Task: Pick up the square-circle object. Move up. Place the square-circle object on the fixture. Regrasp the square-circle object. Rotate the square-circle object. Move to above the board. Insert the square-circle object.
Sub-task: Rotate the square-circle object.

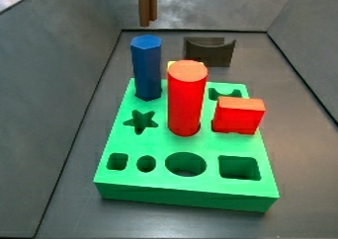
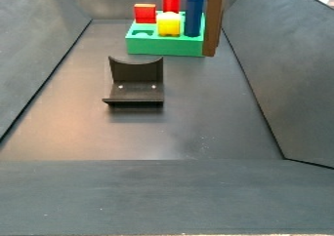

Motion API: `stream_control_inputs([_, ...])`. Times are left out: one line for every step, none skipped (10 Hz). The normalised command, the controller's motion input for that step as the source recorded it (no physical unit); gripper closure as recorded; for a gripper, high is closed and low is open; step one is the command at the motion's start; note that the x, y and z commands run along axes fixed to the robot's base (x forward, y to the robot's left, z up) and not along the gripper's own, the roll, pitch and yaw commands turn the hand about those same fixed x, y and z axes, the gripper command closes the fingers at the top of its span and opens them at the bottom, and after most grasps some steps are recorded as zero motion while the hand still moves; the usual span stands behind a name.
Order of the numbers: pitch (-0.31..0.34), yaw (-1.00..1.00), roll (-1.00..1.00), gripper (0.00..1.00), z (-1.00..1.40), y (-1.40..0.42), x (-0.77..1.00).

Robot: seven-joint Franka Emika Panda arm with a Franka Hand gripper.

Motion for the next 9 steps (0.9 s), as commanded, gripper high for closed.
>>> stream_control_inputs([-0.027,1.00,-0.05,1.00,0.00,0.00,0.00])
stream_control_inputs([-0.034,1.00,-0.06,1.00,0.00,0.00,0.00])
stream_control_inputs([-0.038,0.78,-0.06,1.00,0.00,0.00,0.00])
stream_control_inputs([-0.038,0.54,-0.06,1.00,0.00,0.00,0.00])
stream_control_inputs([-0.038,0.41,-0.06,1.00,0.00,0.00,0.00])
stream_control_inputs([-0.038,0.23,-0.06,1.00,0.00,0.00,0.00])
stream_control_inputs([-0.038,0.13,-0.26,1.00,-1.00,0.00,0.00])
stream_control_inputs([-0.052,0.08,-0.25,1.00,-1.00,0.00,0.01])
stream_control_inputs([-0.047,0.05,-0.22,1.00,-1.00,0.01,0.02])
